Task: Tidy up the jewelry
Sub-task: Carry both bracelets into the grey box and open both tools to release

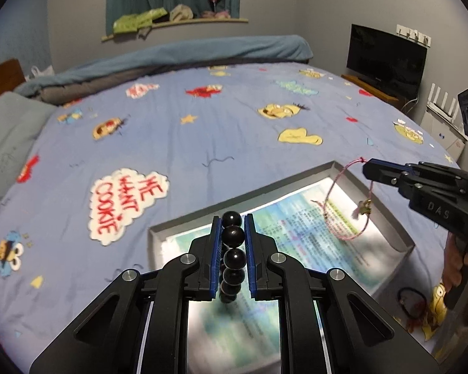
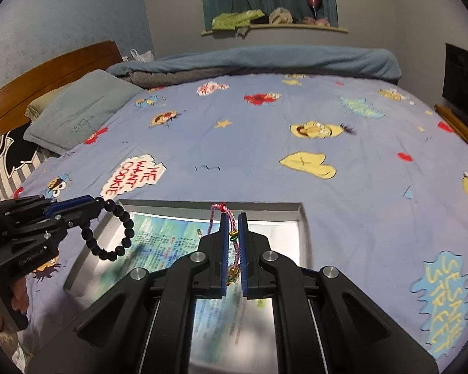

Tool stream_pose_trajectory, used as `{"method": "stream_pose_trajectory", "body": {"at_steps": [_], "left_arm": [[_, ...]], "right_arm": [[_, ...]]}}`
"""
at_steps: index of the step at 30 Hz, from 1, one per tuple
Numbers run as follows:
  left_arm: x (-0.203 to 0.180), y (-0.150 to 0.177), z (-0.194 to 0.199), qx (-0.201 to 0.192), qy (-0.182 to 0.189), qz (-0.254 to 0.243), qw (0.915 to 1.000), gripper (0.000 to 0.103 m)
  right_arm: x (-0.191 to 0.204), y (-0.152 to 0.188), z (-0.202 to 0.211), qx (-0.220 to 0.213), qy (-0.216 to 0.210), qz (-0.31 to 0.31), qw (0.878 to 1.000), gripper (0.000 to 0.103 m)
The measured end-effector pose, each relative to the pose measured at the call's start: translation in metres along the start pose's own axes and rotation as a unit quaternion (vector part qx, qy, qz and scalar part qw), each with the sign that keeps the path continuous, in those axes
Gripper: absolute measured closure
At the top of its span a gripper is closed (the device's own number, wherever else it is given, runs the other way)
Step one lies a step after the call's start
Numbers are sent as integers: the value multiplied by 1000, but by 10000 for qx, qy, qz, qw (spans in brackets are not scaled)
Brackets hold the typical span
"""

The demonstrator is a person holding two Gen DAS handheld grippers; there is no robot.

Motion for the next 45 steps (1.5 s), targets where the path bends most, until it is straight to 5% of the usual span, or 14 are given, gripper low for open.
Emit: {"method": "stream_pose_trajectory", "body": {"at_steps": [10, 19, 21, 24, 29, 34, 38, 45], "left_arm": [[47, 27, -49, 566, -561, 375, 9961, 88], [51, 41, -62, 758, -584, 429, 9945, 88], [51, 43, -63, 780, -591, 457, 9941, 88], [49, 44, -61, 753, -463, 516, 9948, 75], [42, 42, -49, 612, -475, 420, 9961, 62], [37, 41, -25, 365, -584, 444, 9966, 26], [32, 43, 2, 198, -735, 468, 9960, 13], [20, 54, 59, -242, -906, 535, 9942, 6]], "right_arm": [[-18, 15, -50, 546, 458, 66, 9974, 97], [-25, 30, -67, 908, 672, 136, 9935, 97], [-26, 29, -65, 885, 666, 110, 9938, 92], [-25, 27, -61, 783, 638, 98, 9948, 64], [-22, 24, -48, 657, 604, 109, 9959, 53], [-18, 26, -25, 516, 583, 148, 9969, 33], [-18, 27, 3, 345, 485, 81, 9982, 7], [-10, 41, 58, 140, 442, 205, 9987, 5]]}}
Point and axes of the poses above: each gripper's, at about its wrist camera, not at the fingertips, and z roughly against the way its jaws point, x to its left, y to its underside, the point moved 5 cm from there along -z, roughly the way its jaws point, and after that the axes turned 8 degrees about -x, right-handed, at the moved point
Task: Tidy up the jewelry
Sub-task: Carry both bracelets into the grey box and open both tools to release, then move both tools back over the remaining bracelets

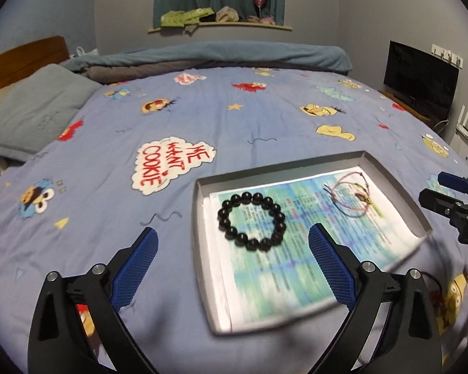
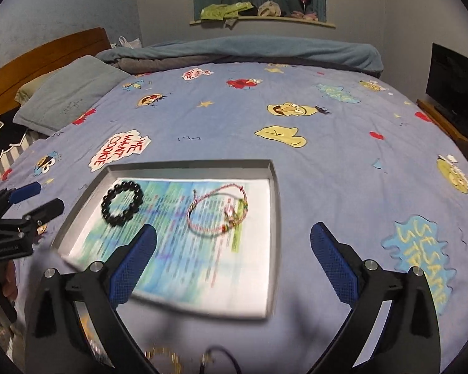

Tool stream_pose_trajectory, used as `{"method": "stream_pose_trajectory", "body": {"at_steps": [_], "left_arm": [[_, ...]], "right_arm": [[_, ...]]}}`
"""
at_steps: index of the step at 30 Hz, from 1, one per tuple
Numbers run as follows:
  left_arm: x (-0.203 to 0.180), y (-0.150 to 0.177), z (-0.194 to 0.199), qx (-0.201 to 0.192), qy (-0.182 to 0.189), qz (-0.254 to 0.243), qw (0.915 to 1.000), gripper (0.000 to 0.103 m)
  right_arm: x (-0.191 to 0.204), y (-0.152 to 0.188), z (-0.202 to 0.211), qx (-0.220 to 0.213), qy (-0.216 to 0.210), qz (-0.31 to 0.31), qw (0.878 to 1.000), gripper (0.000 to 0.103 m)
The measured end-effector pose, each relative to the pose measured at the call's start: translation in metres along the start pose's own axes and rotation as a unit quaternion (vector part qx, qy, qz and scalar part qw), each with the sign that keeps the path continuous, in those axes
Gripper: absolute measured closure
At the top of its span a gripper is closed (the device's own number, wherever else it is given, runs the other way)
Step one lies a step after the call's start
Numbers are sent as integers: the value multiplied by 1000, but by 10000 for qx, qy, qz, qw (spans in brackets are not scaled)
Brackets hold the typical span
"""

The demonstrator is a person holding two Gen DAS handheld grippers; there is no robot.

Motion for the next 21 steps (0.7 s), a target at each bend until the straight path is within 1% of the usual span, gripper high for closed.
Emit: {"method": "stream_pose_trajectory", "body": {"at_steps": [3, 6, 11, 15, 17, 21], "left_arm": [[0, 7, 22, -95, -74, -50, 9999, 6], [3, 19, 45, -184, -7, 27, 9998, 5], [7, 48, 69, -87, -37, -1, 10000, 5], [12, 74, 86, -36, -181, -134, 9997, 5], [13, 88, 93, 49, -141, -55, 9999, 5], [10, 111, 101, 91, -55, 0, 9999, 5]], "right_arm": [[1, 11, 22, -42, 7, 117, 9999, 5], [-1, 25, 43, -43, 122, 225, 9997, 5], [-7, 49, 70, -73, 104, 164, 9998, 5], [-12, 71, 87, -68, 323, 166, 9993, 5], [-14, 85, 93, -53, 394, 188, 9990, 5], [-14, 109, 101, 12, 515, 297, 9982, 5]]}}
Point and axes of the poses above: each gripper's, at about its wrist camera, not at the fingertips, and z roughly against the way its jaws point, x to its left, y to its underside, the point moved 5 cm from there along -z, roughly the way its jaws point, and after that the axes turned 8 degrees about -x, right-handed, at the moved point
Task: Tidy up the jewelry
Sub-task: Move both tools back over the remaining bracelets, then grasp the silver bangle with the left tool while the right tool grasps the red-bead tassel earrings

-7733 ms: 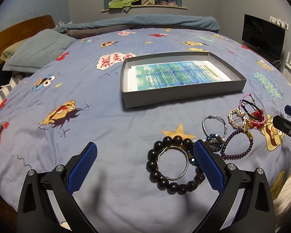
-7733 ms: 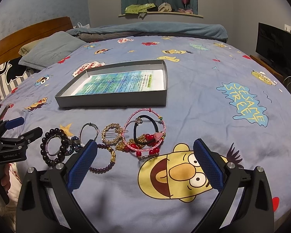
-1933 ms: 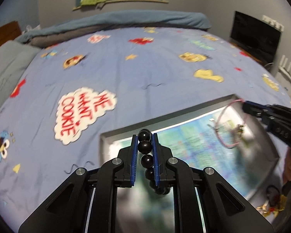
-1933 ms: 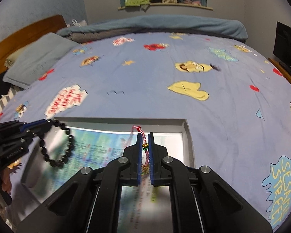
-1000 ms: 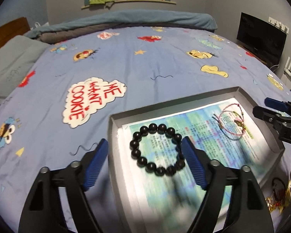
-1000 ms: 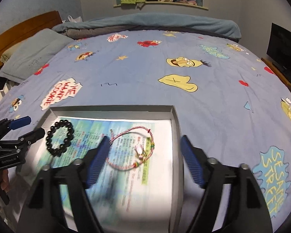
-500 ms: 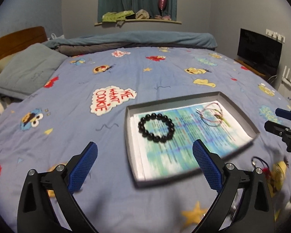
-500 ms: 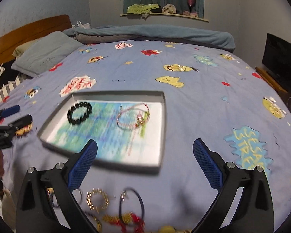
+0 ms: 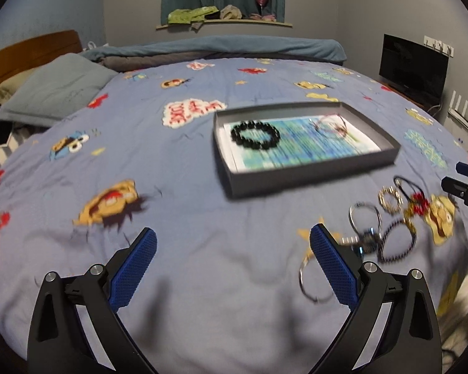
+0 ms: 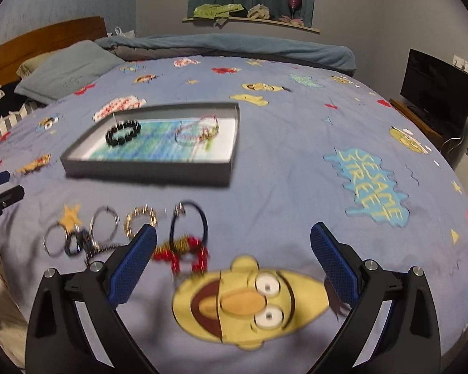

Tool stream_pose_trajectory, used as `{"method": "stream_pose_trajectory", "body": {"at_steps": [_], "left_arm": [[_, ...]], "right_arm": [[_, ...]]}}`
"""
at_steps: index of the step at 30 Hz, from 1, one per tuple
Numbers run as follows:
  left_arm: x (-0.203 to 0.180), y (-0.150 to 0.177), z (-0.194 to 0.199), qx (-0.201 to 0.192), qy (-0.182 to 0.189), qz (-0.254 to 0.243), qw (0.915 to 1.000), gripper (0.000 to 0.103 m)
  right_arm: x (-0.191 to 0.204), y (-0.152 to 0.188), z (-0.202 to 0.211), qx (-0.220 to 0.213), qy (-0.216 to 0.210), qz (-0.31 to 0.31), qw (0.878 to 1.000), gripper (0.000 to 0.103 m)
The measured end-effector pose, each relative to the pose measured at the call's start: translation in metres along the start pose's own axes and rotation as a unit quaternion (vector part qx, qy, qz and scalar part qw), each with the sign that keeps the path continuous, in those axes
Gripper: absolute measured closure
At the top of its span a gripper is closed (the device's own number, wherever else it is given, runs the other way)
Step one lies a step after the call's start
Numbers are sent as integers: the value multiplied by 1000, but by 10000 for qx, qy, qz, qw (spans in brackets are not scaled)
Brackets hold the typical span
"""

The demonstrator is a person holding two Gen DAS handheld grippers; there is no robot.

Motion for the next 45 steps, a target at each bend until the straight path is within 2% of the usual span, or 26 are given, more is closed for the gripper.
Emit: {"method": "stream_pose_trajectory", "body": {"at_steps": [7, 11, 14, 21, 22, 23, 24, 26, 30, 32, 40, 43, 45], "left_arm": [[-24, 35, -3, 184, 241, 9, 9995, 5], [-42, 44, -8, 179, 316, -223, 9991, 5], [-55, 49, -16, 191, 333, -395, 9985, 5], [-66, 51, -20, 193, 368, -469, 9980, 5], [-67, 51, -20, 169, 368, -470, 9981, 5], [-67, 50, -20, 157, 367, -471, 9981, 5], [-67, 50, -19, 151, 365, -472, 9981, 5], [-67, 50, -18, 151, 362, -476, 9981, 5], [-67, 49, -17, 124, 353, -478, 9982, 5], [-66, 49, -17, 126, 368, -446, 9982, 5], [-67, 51, -17, 135, 398, -473, 9980, 5], [-67, 51, -18, 126, 443, -480, 9978, 5], [-67, 51, -19, 140, 532, -430, 9976, 5]], "right_arm": [[7, 30, 6, 14, -31, 41, 10000, 5], [10, 42, 2, 65, -33, 97, 9999, 5], [11, 46, -3, 92, 3, 66, 9999, 5], [15, 38, -4, -70, -286, -280, 9992, 6], [17, 36, -4, -91, -306, -296, 9990, 12], [19, 35, -5, -86, -342, -318, 9989, 25], [21, 34, -6, -39, -398, -353, 9986, 30], [23, 36, -9, 68, -499, -442, 9978, 48], [24, 41, -15, 290, -666, -721, 9947, 60], [22, 41, -14, 280, -715, -836, 9935, 70], [16, 38, -14, 281, -766, -1251, 9888, 72], [16, 38, -15, 275, -758, -1250, 9889, 82], [15, 38, -13, 225, -763, -1262, 9888, 82]]}}
Point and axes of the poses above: each gripper's, at about its wrist camera, not at the fingertips, and z roughly against the way its jaws point, x to its left, y to its underside, the point moved 5 cm from there along -z, roughly the way its jaws point, and after that the axes turned 8 degrees about -x, right-handed, at the moved point
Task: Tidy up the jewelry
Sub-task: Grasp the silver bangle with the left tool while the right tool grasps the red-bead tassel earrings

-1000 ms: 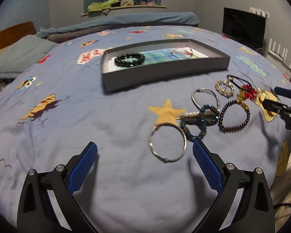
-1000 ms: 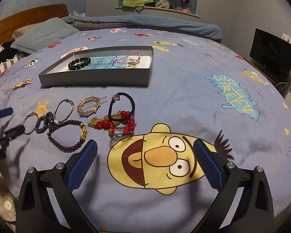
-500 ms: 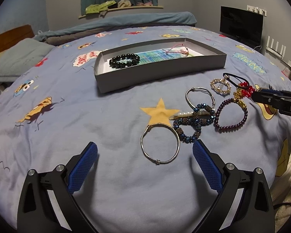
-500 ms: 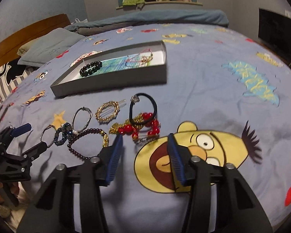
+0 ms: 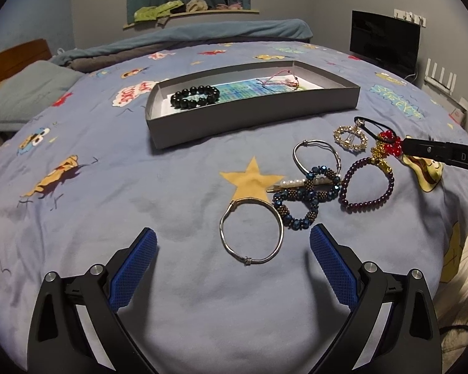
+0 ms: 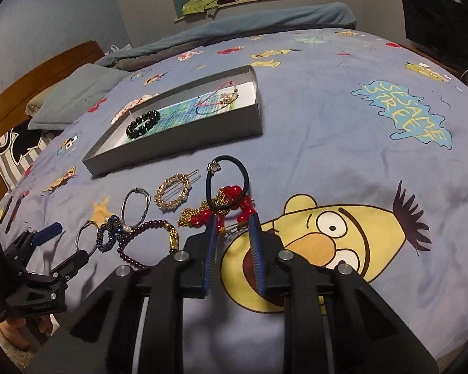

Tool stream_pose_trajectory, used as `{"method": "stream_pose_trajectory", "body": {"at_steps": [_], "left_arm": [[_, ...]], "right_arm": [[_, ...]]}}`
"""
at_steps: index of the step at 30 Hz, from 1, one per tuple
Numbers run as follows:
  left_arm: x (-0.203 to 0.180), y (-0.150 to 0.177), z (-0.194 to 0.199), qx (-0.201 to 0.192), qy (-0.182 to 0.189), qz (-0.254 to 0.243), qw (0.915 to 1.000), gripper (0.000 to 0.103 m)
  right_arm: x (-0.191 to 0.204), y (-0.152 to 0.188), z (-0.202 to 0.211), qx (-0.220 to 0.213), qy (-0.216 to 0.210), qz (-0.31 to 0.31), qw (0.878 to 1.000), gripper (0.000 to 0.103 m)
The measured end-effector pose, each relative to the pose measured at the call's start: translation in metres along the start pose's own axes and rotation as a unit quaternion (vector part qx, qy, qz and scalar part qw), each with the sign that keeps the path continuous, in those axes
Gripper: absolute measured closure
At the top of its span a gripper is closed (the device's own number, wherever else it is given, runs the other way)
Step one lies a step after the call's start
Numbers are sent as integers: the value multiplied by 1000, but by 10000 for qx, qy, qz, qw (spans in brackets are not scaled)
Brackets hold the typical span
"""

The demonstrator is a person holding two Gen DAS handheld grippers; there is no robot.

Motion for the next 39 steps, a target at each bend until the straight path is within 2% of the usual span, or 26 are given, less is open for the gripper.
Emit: {"method": "stream_pose_trajectory", "body": {"at_steps": [5, 9, 12, 14, 16, 18, 23, 27, 28, 29, 30, 35, 39], "left_arm": [[4, 1, -4, 86, 282, 217, 9993, 6], [3, 1, -8, 79, 290, 119, 9995, 9], [-1, 1, -13, 130, 265, -93, 9995, 27], [-4, 2, -15, 129, 207, -279, 9993, 31], [-6, 3, -15, 104, 191, -435, 9988, 46], [-7, 3, -14, 115, 242, -476, 9985, 56], [-2, -1, -13, 151, 350, -289, 9989, 56], [-3, -9, -5, 76, 430, -305, 9986, 56], [-3, -13, -1, 23, 454, -304, 9985, 56], [-2, -16, 1, -7, 460, -308, 9985, 56], [-2, -21, 4, -52, 467, -317, 9984, 56], [2, -40, 16, -229, 473, -304, 9982, 56], [4, -46, 20, -263, 528, -235, 9980, 56]], "right_arm": [[-5, -5, 9, -164, 5, 15, 9999, 83], [-12, -10, 16, -229, 4, 30, 9997, 83], [-15, -9, 17, -193, 19, 105, 9998, 83], [-17, -7, 15, -139, 27, 112, 9998, 83], [-19, -5, 13, -70, 42, 99, 9999, 83], [-21, -4, 13, -42, 58, 85, 9999, 83], [-30, -6, 16, -84, 86, -40, 9999, 83], [-25, -16, 23, -223, 20, 89, 9997, 83], [-23, -18, 25, -252, 6, 124, 9996, 84], [-20, -21, 27, -284, -26, 170, 9994, 97], [-17, -25, 28, -297, -73, 203, 9993, 100], [-9, -35, 29, -332, -75, 452, 9984, 103], [-12, -34, 28, -294, -46, 403, 9987, 103]]}}
Point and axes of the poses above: each gripper's, at about its wrist camera, not at the fingertips, and z roughly against the way its jaws point, x to its left, y to its underside, the point moved 5 cm from there along -z, roughly the way its jaws point, and after that the axes turned 8 degrees about -x, right-handed, at the moved point
